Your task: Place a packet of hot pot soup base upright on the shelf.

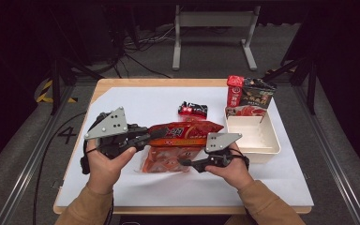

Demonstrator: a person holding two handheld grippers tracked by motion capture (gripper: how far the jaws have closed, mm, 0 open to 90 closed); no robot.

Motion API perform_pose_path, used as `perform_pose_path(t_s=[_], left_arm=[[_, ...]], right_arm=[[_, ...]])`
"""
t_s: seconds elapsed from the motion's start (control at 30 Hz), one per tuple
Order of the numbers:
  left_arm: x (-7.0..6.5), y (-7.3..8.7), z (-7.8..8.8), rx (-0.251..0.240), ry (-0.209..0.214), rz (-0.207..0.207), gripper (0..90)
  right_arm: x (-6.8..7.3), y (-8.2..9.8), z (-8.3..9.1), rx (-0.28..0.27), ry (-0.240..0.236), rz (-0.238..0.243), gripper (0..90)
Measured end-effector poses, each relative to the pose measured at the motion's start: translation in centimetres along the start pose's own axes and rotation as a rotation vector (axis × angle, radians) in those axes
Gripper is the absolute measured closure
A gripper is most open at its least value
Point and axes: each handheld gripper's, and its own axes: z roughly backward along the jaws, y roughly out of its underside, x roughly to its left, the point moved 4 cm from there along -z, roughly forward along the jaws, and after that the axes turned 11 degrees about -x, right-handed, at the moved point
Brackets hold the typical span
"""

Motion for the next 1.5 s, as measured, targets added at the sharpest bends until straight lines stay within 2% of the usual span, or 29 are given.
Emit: perform_pose_path(t_s=[0.2, 0.27, 0.43, 0.5, 0.67, 0.73, 0.77, 0.8, 0.83, 0.87, 0.93, 0.97, 1.17, 1.23, 1.5], left_arm=[[0.3, 0.1, 0.3, -0.007, -0.009, 0.007, 90.0], [0.3, 0.1, 0.4, -0.01, -0.008, 0.012, 90.0], [0.6, 0.1, 0.6, -0.024, -0.007, 0.027, 90.0], [1.0, 0.2, 0.8, -0.021, -0.025, 0.049, 89.7], [1.3, 0.4, 0.9, -0.011, -0.04, 0.062, 87.3], [1.4, 0.5, 0.9, -0.007, -0.063, 0.074, 80.5], [1.6, 0.6, 0.9, -0.002, -0.091, 0.074, 66.6], [1.6, 0.6, 0.9, -0.002, -0.091, 0.074, 56.2], [1.7, 0.7, 0.9, -0.002, -0.111, 0.069, 45.9], [1.9, 0.8, 1.0, -0.002, -0.132, 0.074, 45.9], [2.5, 1.2, 1.1, 0.009, -0.165, 0.096, 31.8], [2.6, 1.4, 1.1, 0.011, -0.166, 0.103, 25.7], [3.2, 2.3, 1.5, 0.039, -0.188, 0.104, 19.2], [3.4, 2.6, 1.6, 0.051, -0.207, 0.096, 17.1], [4.2, 4.3, 1.9, 0.119, -0.251, 0.093, 15.2]], right_arm=[[0.5, -0.5, 0.0, 0.041, -0.012, 0.028, 69.1], [0.5, -0.7, 0.1, 0.055, -0.013, 0.035, 69.7], [0.7, -1.2, 0.5, 0.084, -0.023, 0.017, 70.0], [0.7, -1.7, 0.8, 0.092, -0.024, 0.004, 70.2], [0.6, -2.1, 1.2, 0.101, -0.013, -0.013, 70.4], [0.6, -2.3, 1.4, 0.11, -0.008, -0.018, 70.4], [0.5, -2.4, 1.7, 0.114, 0.0, -0.023, 70.4], [0.5, -2.4, 1.7, 0.114, 0.0, -0.023, 70.4], [0.3, -2.5, 2.0, 0.112, 0.01, -0.031, 70.5], [0.3, -2.5, 2.0, 0.112, 0.01, -0.031, 70.5], [0.1, -2.7, 2.4, 0.106, 0.021, -0.034, 70.5], [-0.1, -3.0, 2.9, 0.101, 0.031, -0.037, 70.5], [-0.8, -3.8, 4.5, 0.097, 0.074, -0.042, 70.4], [-1.0, -4.0, 5.0, 0.093, 0.091, -0.048, 70.4], [-1.7, -4.9, 6.9, 0.087, 0.139, -0.07, 70.4]])
